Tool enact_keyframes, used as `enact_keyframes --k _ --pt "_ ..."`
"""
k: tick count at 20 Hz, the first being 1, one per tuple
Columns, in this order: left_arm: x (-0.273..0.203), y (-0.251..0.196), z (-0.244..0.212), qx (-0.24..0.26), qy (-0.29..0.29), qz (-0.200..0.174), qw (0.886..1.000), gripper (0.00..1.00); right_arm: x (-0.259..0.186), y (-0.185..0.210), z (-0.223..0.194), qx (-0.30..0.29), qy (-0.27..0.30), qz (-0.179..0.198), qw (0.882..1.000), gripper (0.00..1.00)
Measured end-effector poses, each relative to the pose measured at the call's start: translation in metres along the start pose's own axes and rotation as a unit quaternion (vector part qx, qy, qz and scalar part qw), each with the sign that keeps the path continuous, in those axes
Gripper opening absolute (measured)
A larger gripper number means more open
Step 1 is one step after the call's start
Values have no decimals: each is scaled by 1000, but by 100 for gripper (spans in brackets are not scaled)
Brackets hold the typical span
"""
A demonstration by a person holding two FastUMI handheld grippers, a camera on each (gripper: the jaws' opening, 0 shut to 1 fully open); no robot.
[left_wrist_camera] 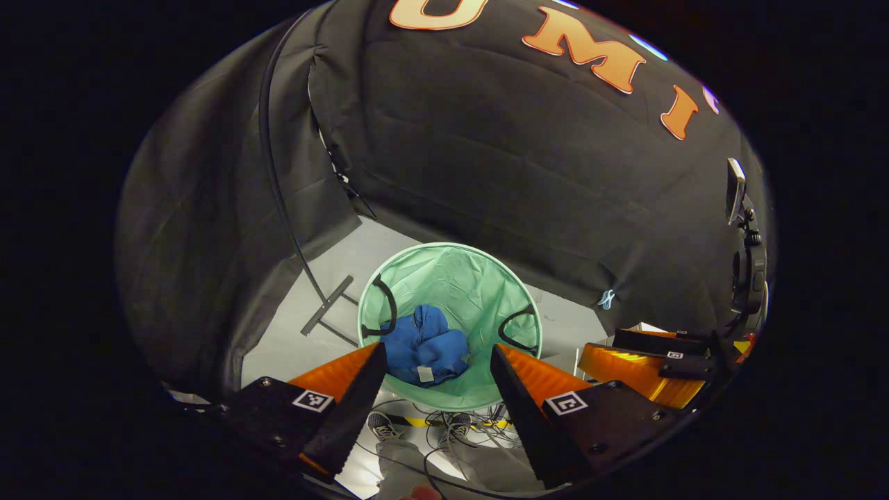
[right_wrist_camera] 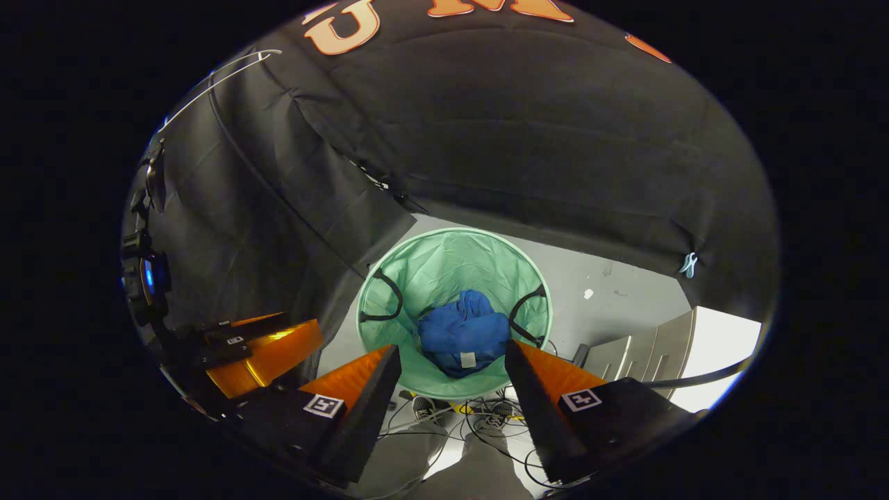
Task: Grasp the clothes on the hanger with both hands and then place them into the laundry hamper below.
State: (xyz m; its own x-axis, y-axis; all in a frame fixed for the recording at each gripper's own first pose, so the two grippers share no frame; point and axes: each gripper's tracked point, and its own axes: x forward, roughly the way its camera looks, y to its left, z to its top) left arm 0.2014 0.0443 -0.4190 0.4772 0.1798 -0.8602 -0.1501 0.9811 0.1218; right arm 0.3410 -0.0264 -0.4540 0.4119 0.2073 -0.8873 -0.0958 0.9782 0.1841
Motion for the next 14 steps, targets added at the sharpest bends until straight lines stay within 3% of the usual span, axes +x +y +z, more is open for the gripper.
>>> enact_keyframes --k 4,8,14 --pt "-13 2 11 -6 -25 5 1000 96 -1 5 1 -7 -8 3 1000 98" --pt "-40 4 50 0 -77 12 997 96 -15 6 17 -26 -37 -1 999 99" --pt "-108 -15 138 -2 -186 -8 983 95 -59 13 85 -38 -155 5 987 98"
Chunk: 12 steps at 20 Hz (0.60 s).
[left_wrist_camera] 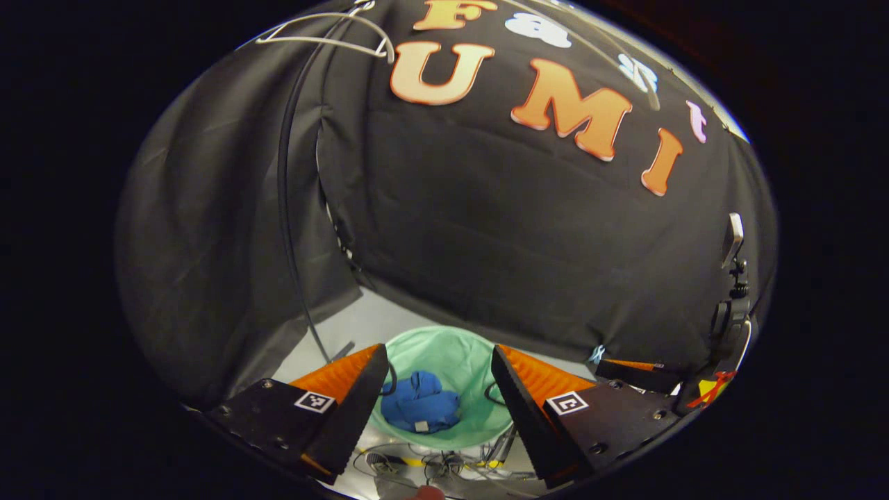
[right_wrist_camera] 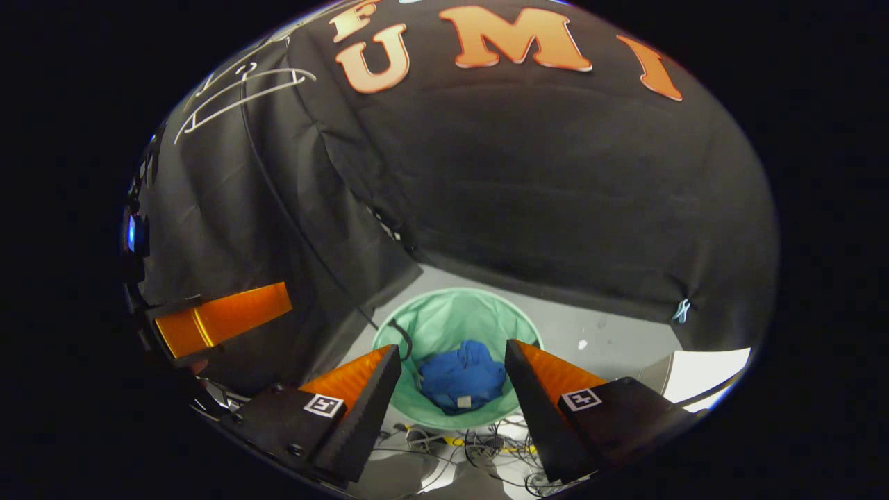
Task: Grasp the clothes on the hanger with both hands and then place them into the laundry hamper below.
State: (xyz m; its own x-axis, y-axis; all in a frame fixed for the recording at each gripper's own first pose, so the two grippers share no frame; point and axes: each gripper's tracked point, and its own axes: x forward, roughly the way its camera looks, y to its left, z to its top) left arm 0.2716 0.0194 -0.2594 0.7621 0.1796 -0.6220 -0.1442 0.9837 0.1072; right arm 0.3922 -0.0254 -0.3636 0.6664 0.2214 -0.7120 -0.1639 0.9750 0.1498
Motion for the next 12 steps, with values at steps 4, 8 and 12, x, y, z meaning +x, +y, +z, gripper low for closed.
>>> enact_keyframes --k 4,8,12 --pt "-28 -23 70 1 -89 -23 996 95 -30 17 62 -13 -78 9 997 99" --pt "-66 -29 133 -11 -171 -50 984 95 -67 25 122 -30 -162 5 986 98" --pt "-88 -49 178 -6 -241 -63 968 89 -98 31 160 -35 -211 11 977 98"
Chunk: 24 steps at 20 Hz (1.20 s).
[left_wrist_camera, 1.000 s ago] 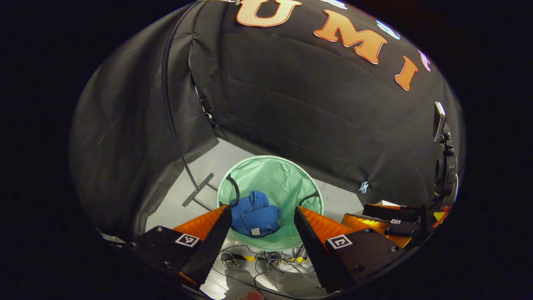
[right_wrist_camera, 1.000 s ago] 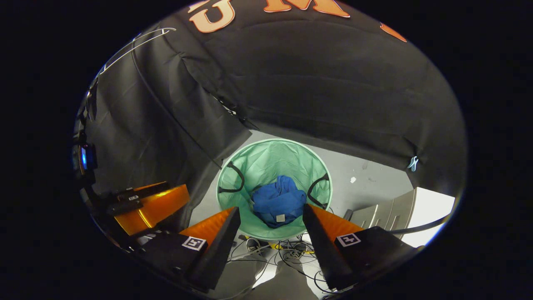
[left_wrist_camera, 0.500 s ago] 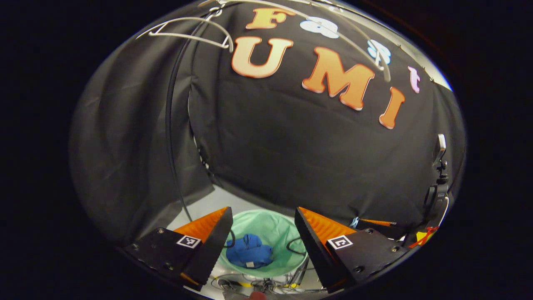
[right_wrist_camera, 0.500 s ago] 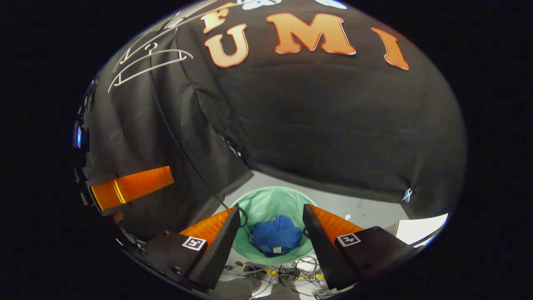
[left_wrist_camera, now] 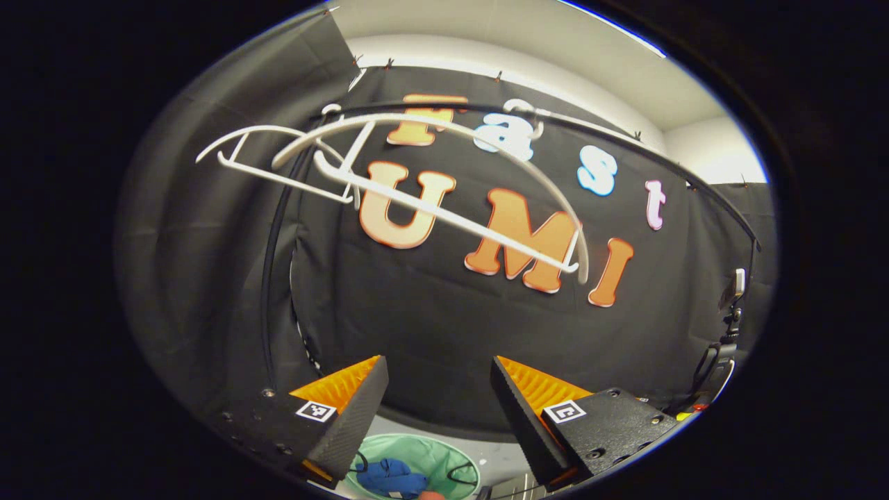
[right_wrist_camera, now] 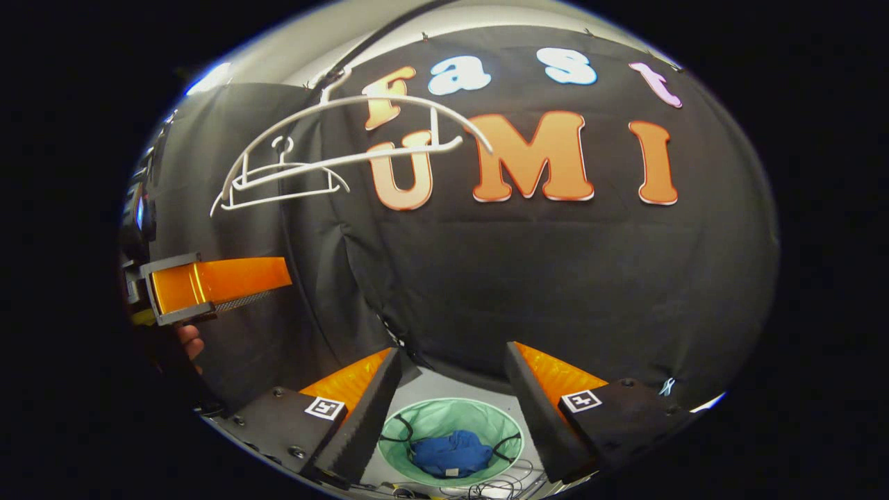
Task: Grasp the clothes on the hanger with both hands and then place them into the laundry hamper below.
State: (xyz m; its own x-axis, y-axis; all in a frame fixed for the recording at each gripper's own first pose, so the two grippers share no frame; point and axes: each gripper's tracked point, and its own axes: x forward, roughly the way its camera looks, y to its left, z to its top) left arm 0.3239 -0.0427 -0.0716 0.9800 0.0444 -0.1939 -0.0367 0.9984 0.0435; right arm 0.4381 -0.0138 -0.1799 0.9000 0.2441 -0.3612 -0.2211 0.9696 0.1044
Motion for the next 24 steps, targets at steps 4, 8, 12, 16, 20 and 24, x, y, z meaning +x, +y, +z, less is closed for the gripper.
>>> enact_keyframes --k 4,8,12,16,20,24 --pt "-14 -3 40 15 -52 -1 999 94 -16 4 56 -2 -63 2 998 98" --pt "-22 -2 70 25 -88 8 996 97 -38 -6 89 -10 -104 -5 994 89" --pt "-30 -2 90 40 -116 14 992 89 -57 -18 118 -18 -148 -26 988 88" --pt "-32 -6 98 61 -122 16 990 89 -75 -18 136 -26 -172 -26 984 88" --pt "-34 -9 109 73 -136 20 988 98 -81 -27 138 -27 -177 -30 983 97" --pt "-34 -16 111 70 -142 7 987 89 -82 -31 140 -26 -179 -32 983 100"
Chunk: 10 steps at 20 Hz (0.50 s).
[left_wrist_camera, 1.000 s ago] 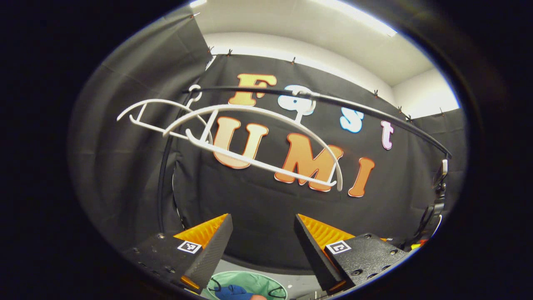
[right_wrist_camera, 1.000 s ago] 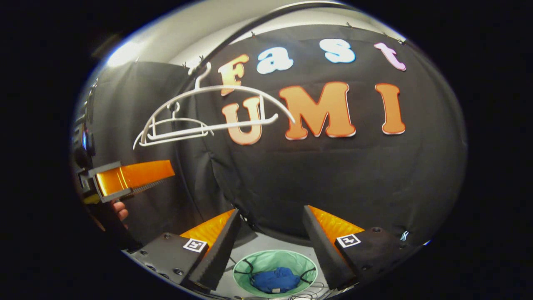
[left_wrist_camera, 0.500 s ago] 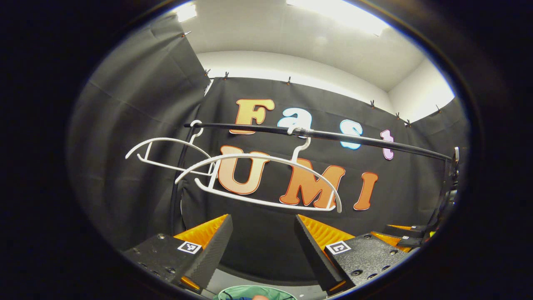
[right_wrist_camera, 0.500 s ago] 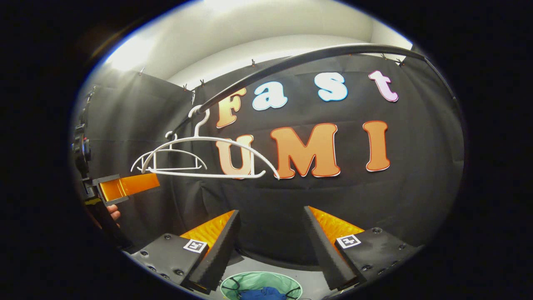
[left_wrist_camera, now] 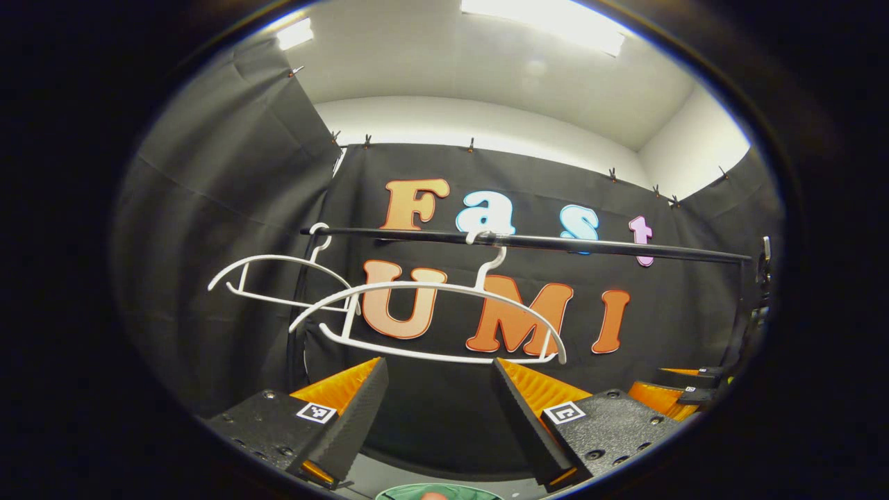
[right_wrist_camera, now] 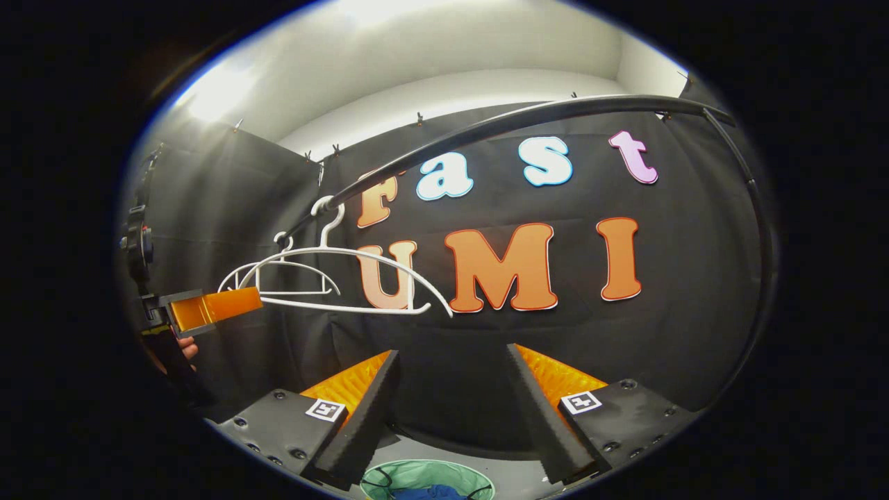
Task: Grasp the clothes on the hanger with both hands and then place them into the laundry hamper below.
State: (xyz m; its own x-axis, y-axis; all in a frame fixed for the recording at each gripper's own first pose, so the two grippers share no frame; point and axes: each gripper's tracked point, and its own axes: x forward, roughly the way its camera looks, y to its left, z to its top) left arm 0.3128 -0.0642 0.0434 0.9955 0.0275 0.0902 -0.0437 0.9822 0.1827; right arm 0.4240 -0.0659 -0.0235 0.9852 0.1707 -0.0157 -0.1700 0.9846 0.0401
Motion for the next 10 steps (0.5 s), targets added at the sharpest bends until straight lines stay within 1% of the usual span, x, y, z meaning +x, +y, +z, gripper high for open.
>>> enact_keyframes --k 1,2,5,6,7,8,10 --pt "1 -2 -1 -1 1 -4 1000 89 1 0 0 -2 -1 1 1000 100" --pt "1 -6 -2 -2 4 -8 1000 89 1 0 1 -3 -1 2 1000 88" --pt "0 -15 -5 -4 11 -14 1000 89 4 0 2 0 -2 4 1000 88" --pt "1 -14 -7 -4 11 -15 1000 93 4 -1 0 1 0 4 1000 97" --pt "1 -15 -7 -3 12 -16 1000 94 4 -1 -1 3 3 4 1000 100" --pt "2 -16 -8 -2 13 -17 1000 94 4 0 -1 5 5 5 1000 97" --pt "3 -17 -11 -6 17 -18 1000 94 4 -3 -3 4 6 1 1000 97"
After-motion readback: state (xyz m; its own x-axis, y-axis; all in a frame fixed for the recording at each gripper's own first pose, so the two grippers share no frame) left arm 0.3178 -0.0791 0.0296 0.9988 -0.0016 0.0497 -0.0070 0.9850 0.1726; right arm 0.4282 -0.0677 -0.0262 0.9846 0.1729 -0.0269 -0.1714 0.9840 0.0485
